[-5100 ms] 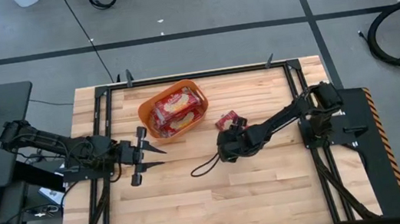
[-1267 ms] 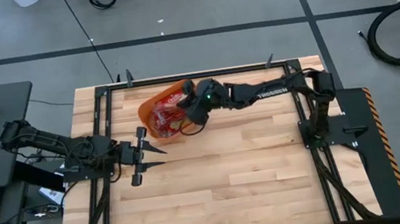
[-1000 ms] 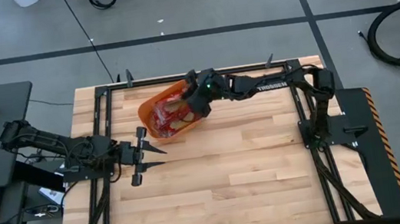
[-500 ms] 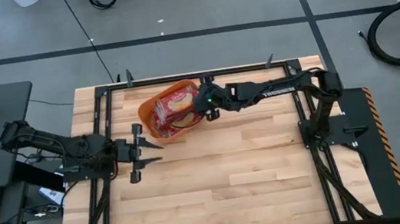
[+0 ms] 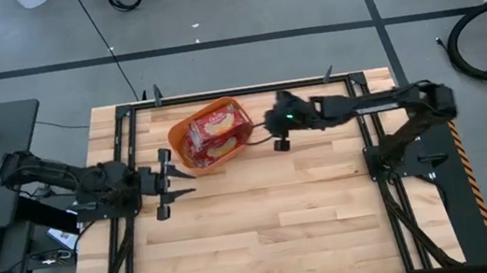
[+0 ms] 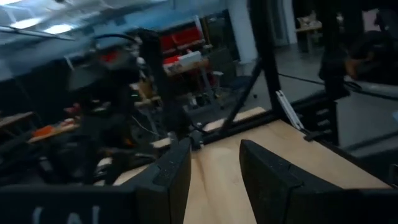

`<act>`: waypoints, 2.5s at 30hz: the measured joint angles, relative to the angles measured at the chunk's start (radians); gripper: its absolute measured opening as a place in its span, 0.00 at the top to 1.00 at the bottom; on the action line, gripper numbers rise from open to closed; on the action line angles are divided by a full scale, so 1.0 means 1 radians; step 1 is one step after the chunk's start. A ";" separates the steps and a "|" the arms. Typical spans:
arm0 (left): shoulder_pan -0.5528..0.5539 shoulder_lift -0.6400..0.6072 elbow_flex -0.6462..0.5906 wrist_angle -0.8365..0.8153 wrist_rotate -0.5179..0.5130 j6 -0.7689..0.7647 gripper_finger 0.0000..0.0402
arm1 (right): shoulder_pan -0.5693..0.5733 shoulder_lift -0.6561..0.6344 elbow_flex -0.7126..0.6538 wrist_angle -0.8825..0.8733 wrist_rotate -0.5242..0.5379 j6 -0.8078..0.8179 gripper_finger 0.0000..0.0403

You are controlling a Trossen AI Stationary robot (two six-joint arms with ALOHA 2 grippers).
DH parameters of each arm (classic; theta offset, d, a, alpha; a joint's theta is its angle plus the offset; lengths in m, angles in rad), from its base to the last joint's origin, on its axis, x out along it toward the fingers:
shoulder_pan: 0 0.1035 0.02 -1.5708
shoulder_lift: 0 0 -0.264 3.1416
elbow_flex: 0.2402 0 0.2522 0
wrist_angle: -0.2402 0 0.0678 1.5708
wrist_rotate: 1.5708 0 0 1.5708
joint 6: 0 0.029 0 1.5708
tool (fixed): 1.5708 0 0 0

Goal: Sort popcorn bags into baskets
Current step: Return to Home Position

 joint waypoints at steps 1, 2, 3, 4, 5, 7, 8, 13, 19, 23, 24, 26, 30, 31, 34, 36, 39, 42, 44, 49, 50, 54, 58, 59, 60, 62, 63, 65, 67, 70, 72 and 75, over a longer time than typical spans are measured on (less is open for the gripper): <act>0.017 0.001 -0.025 0.044 0.003 0.000 0.65 | 0.002 -0.038 -0.051 0.037 0.000 0.012 0.62; 0.040 0.001 -0.051 0.094 0.003 -0.006 0.65 | 0.006 -0.073 -0.098 0.067 0.000 0.028 0.62; 0.066 -0.001 -0.077 0.143 0.002 -0.018 0.65 | 0.012 -0.108 -0.141 0.095 0.001 0.044 0.62; 0.093 -0.007 -0.101 0.188 0.000 -0.033 0.65 | 0.017 -0.143 -0.181 0.115 0.000 0.061 0.62; 0.121 -0.015 -0.123 0.220 -0.001 -0.057 0.65 | 0.025 -0.179 -0.217 0.130 -0.003 0.080 0.62; 0.181 -0.039 -0.162 0.247 0.000 -0.103 0.65 | 0.042 -0.252 -0.283 0.172 -0.005 0.111 0.62; 0.209 -0.052 -0.178 0.250 0.000 -0.131 0.65 | 0.053 -0.291 -0.319 0.188 -0.008 0.120 0.62; 0.324 -0.147 -0.235 0.260 0.043 -0.217 0.65 | 0.101 -0.481 -0.501 0.350 -0.010 0.174 0.62; 0.400 -0.230 -0.278 0.270 0.080 -0.229 0.65 | 0.130 -0.677 -0.711 0.550 -0.010 0.236 0.62; 0.423 -0.266 -0.334 0.283 0.072 -0.257 0.65 | 0.131 -0.793 -0.805 0.576 -0.009 0.249 0.62; 0.426 -0.276 -0.350 0.288 0.071 -0.271 0.65 | 0.131 -0.823 -0.823 0.574 -0.008 0.250 0.62; 0.430 -0.294 -0.377 0.304 0.065 -0.309 0.65 | 0.131 -0.884 -0.858 0.571 -0.008 0.254 0.62; 0.431 -0.322 -0.376 0.295 0.063 -0.334 0.65 | 0.131 -1.006 -0.906 0.555 -0.008 0.266 0.62; 0.431 -0.324 -0.376 0.297 0.061 -0.334 0.65 | 0.131 -1.035 -0.918 0.556 -0.007 0.269 0.62; 0.431 -0.334 -0.376 0.297 0.047 -0.333 0.65 | 0.131 -1.120 -0.960 0.555 -0.002 0.284 0.62; 0.431 -0.333 -0.376 0.293 0.039 -0.332 0.65 | 0.131 -1.172 -0.988 0.556 0.001 0.289 0.62; 0.431 -0.333 -0.376 0.282 0.034 -0.317 0.65 | 0.131 -1.230 -1.009 0.553 0.001 0.293 0.62; 0.431 -0.331 -0.376 0.235 0.034 -0.320 0.65 | 0.131 -1.262 -1.009 0.541 -0.001 0.290 0.62; 0.431 -0.332 -0.376 0.207 0.033 -0.344 0.65 | 0.131 -1.270 -1.009 0.539 0.000 0.284 0.62; 0.431 -0.332 -0.377 0.143 0.034 -0.367 0.65 | 0.131 -1.269 -1.009 0.539 0.001 0.306 0.61; 0.431 -0.331 -0.377 0.136 0.033 -0.367 0.65 | 0.131 -1.269 -1.009 0.539 0.001 0.302 0.61; 0.431 -0.332 -0.377 0.137 0.033 -0.360 0.65 | 0.131 -1.269 -1.009 0.539 0.000 0.229 0.61; 0.431 -0.332 -0.377 0.136 0.033 -0.367 0.65 | 0.131 -1.269 -1.009 0.539 0.000 0.211 0.61; 0.431 -0.332 -0.377 0.136 0.034 -0.366 0.65 | 0.131 -1.269 -1.009 0.539 0.000 0.210 0.61; 0.431 -0.332 -0.377 0.137 0.034 -0.366 0.65 | 0.131 -1.269 -1.009 0.539 0.000 0.210 0.62; 0.431 -0.332 -0.377 0.137 0.034 -0.366 0.65 | 0.131 -1.269 -1.009 0.539 0.000 0.209 0.62; 0.431 -0.332 -0.377 0.137 0.034 -0.366 0.65 | 0.131 -1.269 -1.009 0.539 0.000 0.209 0.61; 0.431 -0.332 -0.377 0.137 0.034 -0.366 0.65 | 0.131 -1.269 -1.009 0.539 0.000 0.209 0.61; 0.431 -0.332 -0.377 0.137 0.034 -0.366 0.65 | 0.131 -1.269 -1.009 0.539 0.000 0.209 0.61; 0.431 -0.332 -0.377 0.137 0.034 -0.366 0.65 | 0.131 -1.269 -1.009 0.539 0.000 0.209 0.62; 0.431 -0.332 -0.377 0.137 0.034 -0.366 0.65 | 0.131 -1.269 -1.009 0.539 0.000 0.209 0.62; 0.431 -0.332 -0.377 0.137 0.034 -0.366 0.65 | 0.131 -1.269 -1.009 0.539 0.000 0.209 0.62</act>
